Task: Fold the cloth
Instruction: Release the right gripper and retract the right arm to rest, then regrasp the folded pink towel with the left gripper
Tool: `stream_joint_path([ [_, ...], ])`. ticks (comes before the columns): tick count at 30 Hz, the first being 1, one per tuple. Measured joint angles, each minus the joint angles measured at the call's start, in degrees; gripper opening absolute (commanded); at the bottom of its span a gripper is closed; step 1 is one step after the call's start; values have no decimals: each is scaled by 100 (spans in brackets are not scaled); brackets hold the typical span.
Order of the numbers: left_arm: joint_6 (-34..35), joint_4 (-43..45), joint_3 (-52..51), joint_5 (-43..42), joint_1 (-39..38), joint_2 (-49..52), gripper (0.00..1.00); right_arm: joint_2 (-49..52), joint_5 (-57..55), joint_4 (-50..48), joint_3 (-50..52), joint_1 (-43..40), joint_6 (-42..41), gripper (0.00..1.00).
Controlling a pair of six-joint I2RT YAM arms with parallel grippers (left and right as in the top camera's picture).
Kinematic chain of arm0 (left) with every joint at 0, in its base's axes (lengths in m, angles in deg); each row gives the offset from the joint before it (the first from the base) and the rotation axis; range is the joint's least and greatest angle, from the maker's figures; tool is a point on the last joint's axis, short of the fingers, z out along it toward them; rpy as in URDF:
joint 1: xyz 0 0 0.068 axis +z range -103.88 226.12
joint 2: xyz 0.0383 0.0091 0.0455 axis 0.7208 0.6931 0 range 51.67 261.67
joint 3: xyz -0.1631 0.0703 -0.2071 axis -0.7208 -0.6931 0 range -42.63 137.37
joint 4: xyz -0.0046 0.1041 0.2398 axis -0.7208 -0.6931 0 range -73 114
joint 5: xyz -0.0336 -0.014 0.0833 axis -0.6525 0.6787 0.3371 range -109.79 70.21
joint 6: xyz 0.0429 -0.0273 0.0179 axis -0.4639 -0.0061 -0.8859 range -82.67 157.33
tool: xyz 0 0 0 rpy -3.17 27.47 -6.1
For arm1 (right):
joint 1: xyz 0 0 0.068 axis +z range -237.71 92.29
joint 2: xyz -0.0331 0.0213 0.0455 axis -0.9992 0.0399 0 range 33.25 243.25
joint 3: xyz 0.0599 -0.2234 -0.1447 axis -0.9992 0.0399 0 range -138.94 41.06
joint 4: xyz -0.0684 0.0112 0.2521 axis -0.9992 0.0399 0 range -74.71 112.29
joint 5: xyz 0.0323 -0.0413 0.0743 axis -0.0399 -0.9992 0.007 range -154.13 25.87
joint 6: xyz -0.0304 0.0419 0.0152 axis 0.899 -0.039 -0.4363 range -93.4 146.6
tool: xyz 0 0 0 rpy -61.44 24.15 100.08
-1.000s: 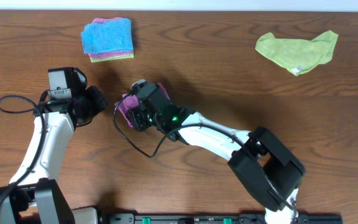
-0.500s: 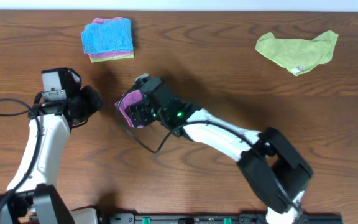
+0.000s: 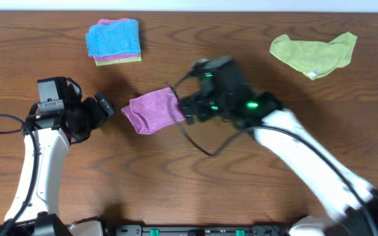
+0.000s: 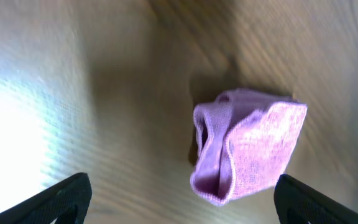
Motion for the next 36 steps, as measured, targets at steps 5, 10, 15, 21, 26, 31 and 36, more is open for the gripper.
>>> stream_joint_path([
  [5, 122, -146, 0, -238, 0, -2, 95, -1333, 61, 688, 463, -752, 387, 99],
  [10, 269, -179, 0, -487, 0, -7, 95, -3250, 87, 750, 1803, -1355, 452, 99],
  [15, 345, -214, 0, -726, 0, -9, 95, -5056, 55, 990, 2892, -1633, 227, 99],
  [21, 422, -393, 4, -1001, 0, -9, 95, -6557, -481, 1532, 3799, -1679, -579, 99],
  [26, 452, -468, 4, -1187, 0, -9, 95, -7149, -1069, 1674, 4024, -1690, -907, 99],
  [31, 452, -444, -2, -1309, -48, -9, 95, -7171, -1587, 1606, 4028, -1690, -1023, 99],
  [36, 503, -219, -326, -1351, -76, -11, 95, -7171, -1757, 1561, 4030, -1690, -1060, 99],
])
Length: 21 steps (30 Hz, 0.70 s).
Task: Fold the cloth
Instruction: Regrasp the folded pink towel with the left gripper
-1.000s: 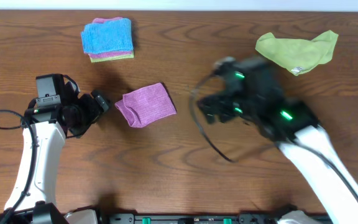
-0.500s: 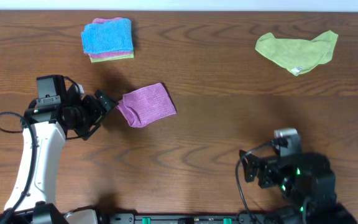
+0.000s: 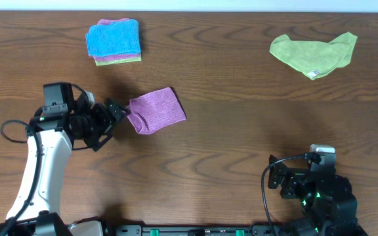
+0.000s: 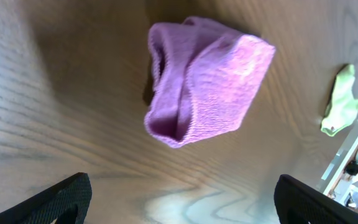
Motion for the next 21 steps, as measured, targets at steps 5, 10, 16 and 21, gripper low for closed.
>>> stream_joint_path([
  [5, 310, 763, -579, -114, 0, 0, 95, 0, -72, 83, 2, 0, -17, 99],
  [10, 925, 1731, -1237, -221, 0, 0, 95, 0, -90, 136, 4, -2, -20, 99],
  [16, 1587, 2736, -1886, -284, 0, -2, 95, 0, -90, 136, 7, -2, -24, 99],
  [21, 2013, 3289, -2210, -260, -149, -2, 95, 0, -90, 138, 7, -2, -33, 99],
])
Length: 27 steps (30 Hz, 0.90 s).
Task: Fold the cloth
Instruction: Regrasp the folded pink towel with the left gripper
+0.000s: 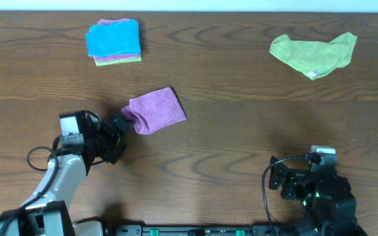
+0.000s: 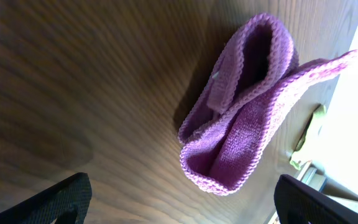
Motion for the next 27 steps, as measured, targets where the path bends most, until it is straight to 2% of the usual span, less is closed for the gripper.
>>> stream_joint_path([
  [15, 739, 807, -31, 778, -973, 247, 95, 0, 0, 2, 4, 0, 0, 99],
  [25, 1241, 1945, 37, 651, -1233, 918, 95, 0, 0, -2, 4, 0, 0, 99],
  [27, 1305, 2127, 59, 638, -1320, 1027, 98, 0, 0, 0, 4, 0, -2, 99],
])
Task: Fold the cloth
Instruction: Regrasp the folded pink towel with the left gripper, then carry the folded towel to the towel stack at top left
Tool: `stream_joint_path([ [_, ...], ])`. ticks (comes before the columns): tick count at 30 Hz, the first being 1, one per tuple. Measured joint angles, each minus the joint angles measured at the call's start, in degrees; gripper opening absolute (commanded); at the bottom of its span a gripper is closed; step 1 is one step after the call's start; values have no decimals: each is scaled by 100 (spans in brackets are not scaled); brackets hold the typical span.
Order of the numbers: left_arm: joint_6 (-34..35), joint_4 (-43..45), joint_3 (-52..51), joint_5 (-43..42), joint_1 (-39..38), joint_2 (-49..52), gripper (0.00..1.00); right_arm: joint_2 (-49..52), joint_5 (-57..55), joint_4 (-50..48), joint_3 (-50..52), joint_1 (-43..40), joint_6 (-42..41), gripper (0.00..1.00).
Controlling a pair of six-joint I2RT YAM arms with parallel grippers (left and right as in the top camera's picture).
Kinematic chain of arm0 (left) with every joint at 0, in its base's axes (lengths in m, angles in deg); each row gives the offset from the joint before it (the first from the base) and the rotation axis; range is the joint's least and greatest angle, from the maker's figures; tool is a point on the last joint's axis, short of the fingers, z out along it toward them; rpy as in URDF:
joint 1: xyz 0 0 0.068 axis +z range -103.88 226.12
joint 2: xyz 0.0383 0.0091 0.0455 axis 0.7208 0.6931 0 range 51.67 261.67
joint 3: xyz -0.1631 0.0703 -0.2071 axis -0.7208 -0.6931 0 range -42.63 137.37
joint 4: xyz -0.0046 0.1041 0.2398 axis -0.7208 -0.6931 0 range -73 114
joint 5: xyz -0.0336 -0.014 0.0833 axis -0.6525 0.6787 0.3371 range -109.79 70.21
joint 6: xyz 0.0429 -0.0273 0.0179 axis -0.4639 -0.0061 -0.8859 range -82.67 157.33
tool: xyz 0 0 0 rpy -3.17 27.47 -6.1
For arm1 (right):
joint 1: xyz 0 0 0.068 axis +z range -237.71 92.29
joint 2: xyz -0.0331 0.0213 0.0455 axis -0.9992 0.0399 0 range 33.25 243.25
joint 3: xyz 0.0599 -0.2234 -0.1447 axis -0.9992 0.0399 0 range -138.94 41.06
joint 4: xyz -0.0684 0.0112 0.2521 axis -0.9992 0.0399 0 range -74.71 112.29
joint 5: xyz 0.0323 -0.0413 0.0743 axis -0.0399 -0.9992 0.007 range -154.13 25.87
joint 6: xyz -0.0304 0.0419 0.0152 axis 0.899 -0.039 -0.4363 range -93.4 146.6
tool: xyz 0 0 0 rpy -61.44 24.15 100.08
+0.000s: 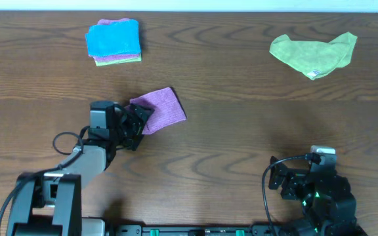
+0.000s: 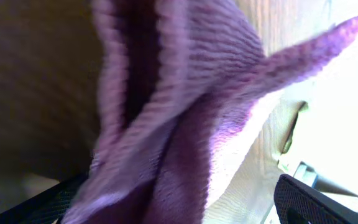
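A folded purple cloth (image 1: 163,110) lies on the wooden table near the middle. My left gripper (image 1: 138,121) sits at its lower left edge. In the left wrist view the purple cloth (image 2: 179,112) fills most of the frame, blurred and very close, its layered folded edge facing the camera. It lies between the two black fingers (image 2: 61,202), which stand wide apart, so the left gripper (image 2: 179,208) is open around the cloth's edge. My right gripper (image 1: 282,181) is drawn back at the table's front right, too small to read.
A stack of folded cloths (image 1: 113,40), blue on top, sits at the back left. A crumpled green cloth (image 1: 314,52) lies at the back right. The right arm's base and cables are at the front right edge.
My left gripper has moved right, from just left of the purple cloth onto its lower left edge. The cloth now fills the wrist view. The right arm has not moved.
First my right gripper was at the purple cloth's right edge, with the left arm standing off to the left. Then the right arm was back at the front right and the cloth lay folded. My left gripper stood open beside the cloth, and now straddles its edge.
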Motion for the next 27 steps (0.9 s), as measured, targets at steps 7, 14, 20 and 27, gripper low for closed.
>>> stream_joint_path([
  [7, 164, 514, 74, 109, -190, 393, 70, 0, -2, 0, 0, 0, 2, 99],
  [14, -138, 1250, 79, 136, -219, 885, 42, 0, -2, 0, 2, -2, 0, 99],
  [20, -752, 1600, 31, 142, -212, 1211, 6, 0, -2, 0, 7, -2, 2, 99],
  [27, -844, 1451, 358, -348, -214, 1250, 6, 0, 0, 0, 7, -2, 2, 99],
])
